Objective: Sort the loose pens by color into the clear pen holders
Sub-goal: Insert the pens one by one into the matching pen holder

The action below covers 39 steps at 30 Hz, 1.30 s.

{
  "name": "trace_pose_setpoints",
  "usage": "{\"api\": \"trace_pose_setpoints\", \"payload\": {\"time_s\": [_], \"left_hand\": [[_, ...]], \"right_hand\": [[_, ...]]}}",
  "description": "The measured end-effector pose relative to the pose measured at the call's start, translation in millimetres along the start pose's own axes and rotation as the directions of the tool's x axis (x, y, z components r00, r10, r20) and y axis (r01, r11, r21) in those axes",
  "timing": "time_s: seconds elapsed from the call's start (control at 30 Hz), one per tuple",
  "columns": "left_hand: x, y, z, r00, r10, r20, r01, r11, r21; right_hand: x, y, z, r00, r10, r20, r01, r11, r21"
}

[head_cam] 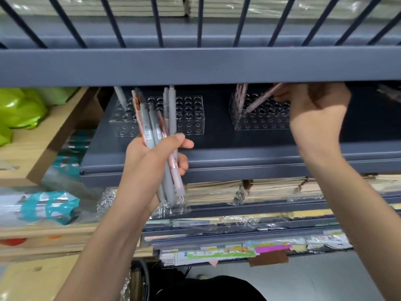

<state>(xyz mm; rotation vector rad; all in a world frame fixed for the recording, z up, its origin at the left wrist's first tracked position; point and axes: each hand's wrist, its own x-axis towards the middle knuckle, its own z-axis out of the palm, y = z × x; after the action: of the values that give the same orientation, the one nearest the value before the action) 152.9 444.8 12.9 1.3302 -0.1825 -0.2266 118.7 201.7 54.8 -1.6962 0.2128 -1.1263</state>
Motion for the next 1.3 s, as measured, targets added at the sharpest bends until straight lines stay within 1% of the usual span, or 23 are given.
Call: {"api": "trace_pose_setpoints", "payload": {"time_s": [0.07, 0.17, 0.3, 0.37, 0.47, 0.67, 0.77, 0.87, 1.0, 1.03, 1.1, 1.3], "left_hand": [[-0.8, 0.1, -0.1, 1.0, -0.003, 0.008, 0.003, 1.0, -0.007], [-2.1, -1.1, -1.3, 1.0, -0.013, -0.006, 0.013, 1.0, -0.014], [-4.5, -1.5, -5.2, 0.999, -0.006, -0.046, 0.004, 0.999, -0.034], [-5.2, -1.1, -8.1, 0.999, -0.007, -0.051, 0.005, 0.999, -0.043], [-6.7, -0.2, -13.0, 1.0, -0.005, -0.03, 0.004, 0.999, -0.05], [-9.5, 1.4, -21.0, 1.0, -0.011, 0.026, 0.012, 0.999, -0.043], [-11.5, 3.8, -24.2, 0.998, -0.018, 0.053, 0.021, 0.999, -0.047], [-12.5, 6.4, -28.5, 0.998, -0.026, 0.054, 0.029, 0.998, -0.055], [-13.6, 8.9, -37.6, 0.997, -0.03, 0.072, 0.033, 0.999, -0.04], [-13.9, 9.2, -39.9, 0.997, -0.032, 0.076, 0.035, 0.999, -0.036], [-15.0, 9.5, -43.8, 0.996, -0.038, 0.081, 0.041, 0.998, -0.036], [-18.6, 10.7, -55.1, 0.996, -0.056, 0.069, 0.059, 0.997, -0.05]], "right_hand": [[2.4, 1.5, 1.7, 1.0, -0.008, 0.01, 0.008, 0.999, -0.045], [7.6, 6.0, 6.5, 0.999, 0.002, 0.051, 0.007, 0.983, -0.184], [9.1, 11.1, 17.0, 0.985, 0.012, 0.173, 0.058, 0.918, -0.393], [7.6, 12.9, 22.5, 0.984, 0.004, 0.181, 0.077, 0.894, -0.442], [5.1, 11.5, 29.6, 0.984, 0.02, 0.178, 0.062, 0.895, -0.442], [2.0, 10.6, 33.5, 0.977, 0.007, 0.213, 0.098, 0.873, -0.478], [3.1, 14.3, 34.1, 0.975, 0.055, 0.216, 0.047, 0.896, -0.442], [3.2, 14.2, 35.6, 0.976, 0.111, 0.187, -0.03, 0.921, -0.389], [-0.9, 12.8, 39.3, 0.987, 0.119, 0.105, -0.076, 0.936, -0.343], [-2.8, 12.9, 40.3, 0.991, 0.107, 0.084, -0.073, 0.941, -0.331], [-7.6, 13.4, 40.5, 0.995, 0.076, 0.069, -0.046, 0.931, -0.362], [-12.6, 14.4, 40.3, 0.991, 0.119, 0.065, -0.091, 0.941, -0.326]]}}
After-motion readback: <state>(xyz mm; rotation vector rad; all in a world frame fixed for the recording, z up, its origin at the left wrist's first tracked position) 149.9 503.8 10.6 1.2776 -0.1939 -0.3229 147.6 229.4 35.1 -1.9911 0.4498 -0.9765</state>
